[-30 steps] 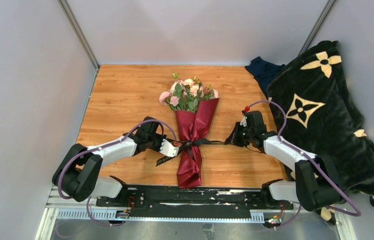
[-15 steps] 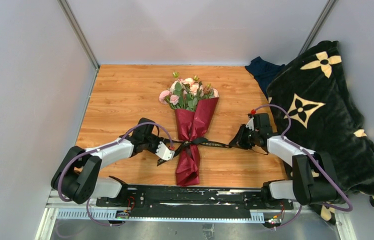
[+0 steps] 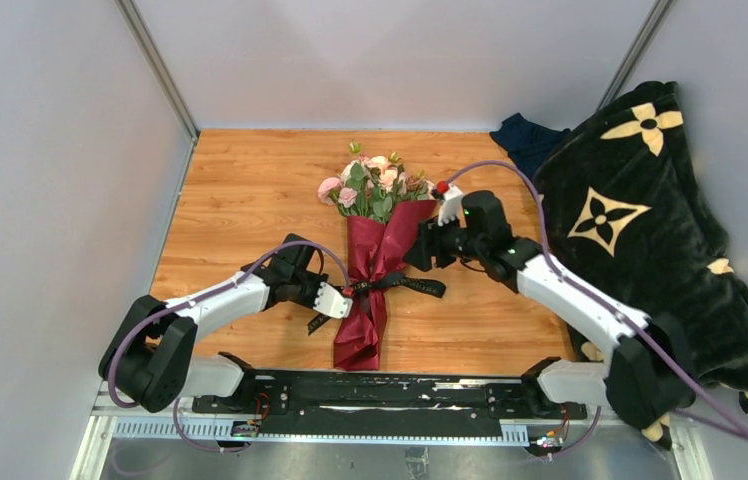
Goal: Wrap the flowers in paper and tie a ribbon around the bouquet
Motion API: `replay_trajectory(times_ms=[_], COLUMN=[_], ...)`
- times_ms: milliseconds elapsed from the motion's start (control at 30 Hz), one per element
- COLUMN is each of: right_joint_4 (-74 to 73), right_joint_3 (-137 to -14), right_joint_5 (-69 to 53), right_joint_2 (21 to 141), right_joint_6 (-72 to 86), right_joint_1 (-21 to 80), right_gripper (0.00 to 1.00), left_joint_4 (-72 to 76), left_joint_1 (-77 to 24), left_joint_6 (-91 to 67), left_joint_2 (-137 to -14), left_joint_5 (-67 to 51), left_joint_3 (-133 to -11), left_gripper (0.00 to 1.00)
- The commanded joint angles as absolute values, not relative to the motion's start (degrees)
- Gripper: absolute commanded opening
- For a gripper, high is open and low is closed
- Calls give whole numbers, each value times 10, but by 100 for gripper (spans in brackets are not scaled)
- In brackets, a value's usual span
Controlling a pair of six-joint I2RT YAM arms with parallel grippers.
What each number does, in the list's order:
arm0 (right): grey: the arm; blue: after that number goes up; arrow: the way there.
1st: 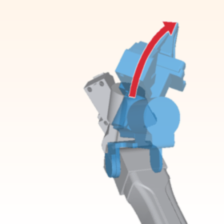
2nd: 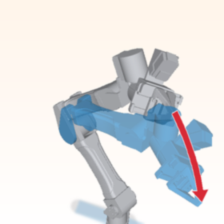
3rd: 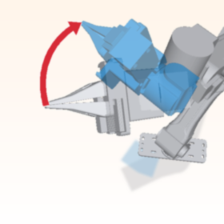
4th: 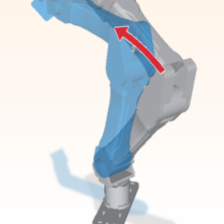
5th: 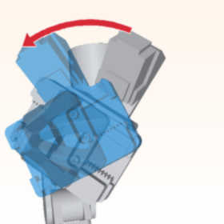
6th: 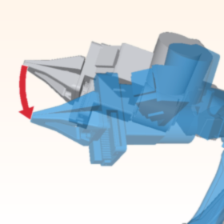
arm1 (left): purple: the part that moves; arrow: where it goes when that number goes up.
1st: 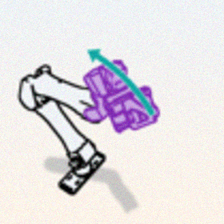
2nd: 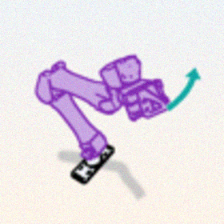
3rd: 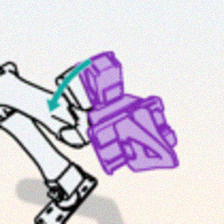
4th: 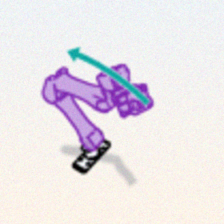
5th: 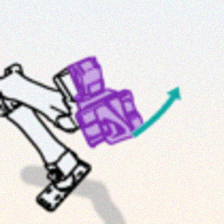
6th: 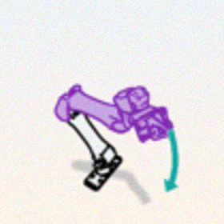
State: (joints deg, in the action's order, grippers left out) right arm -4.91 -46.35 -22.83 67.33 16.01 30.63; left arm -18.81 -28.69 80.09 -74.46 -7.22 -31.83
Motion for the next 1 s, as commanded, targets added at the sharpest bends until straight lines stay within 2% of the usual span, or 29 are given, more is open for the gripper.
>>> replay_trajectory(times_ms=[0,100,200,467,500,533,567,600,967], right_joint_4=[-59,-40,-33,-13,-16,-18,-19,-21,-95], right_joint_3=[-501,-516,-529,-531,-532,-533,-533,-533,-571], right_joint_5=[-286,-318,-349,-402,-406,-408,-411,-412,-552], right_joint_2=[765,808,840,876,880,883,883,879,736], right_joint_6=[137,141,137,150,150,150,149,149,72], right_joint_1=[322,332,343,352,354,355,355,356,359], right_gripper=[60,63,60,38,32,21,6,0,0], left_joint_4=[-198,-201,-197,-187,-185,-184,-183,-182,-173], left_joint_1=[-292,-293,-295,-297,-297,-297,-297,-297,-297], left_joint_6=[789,791,787,789,789,789,790,790,791], left_joint_2=[-737,-734,-729,-729,-729,-729,-730,-730,-726], left_joint_5=[-66,-65,-65,-62,-62,-61,-61,-60,-61], left_joint_3=[-322,-314,-309,-302,-302,-301,-301,-302,-299], left_gripper=[0,0,0,0,0,0,0,0,0])
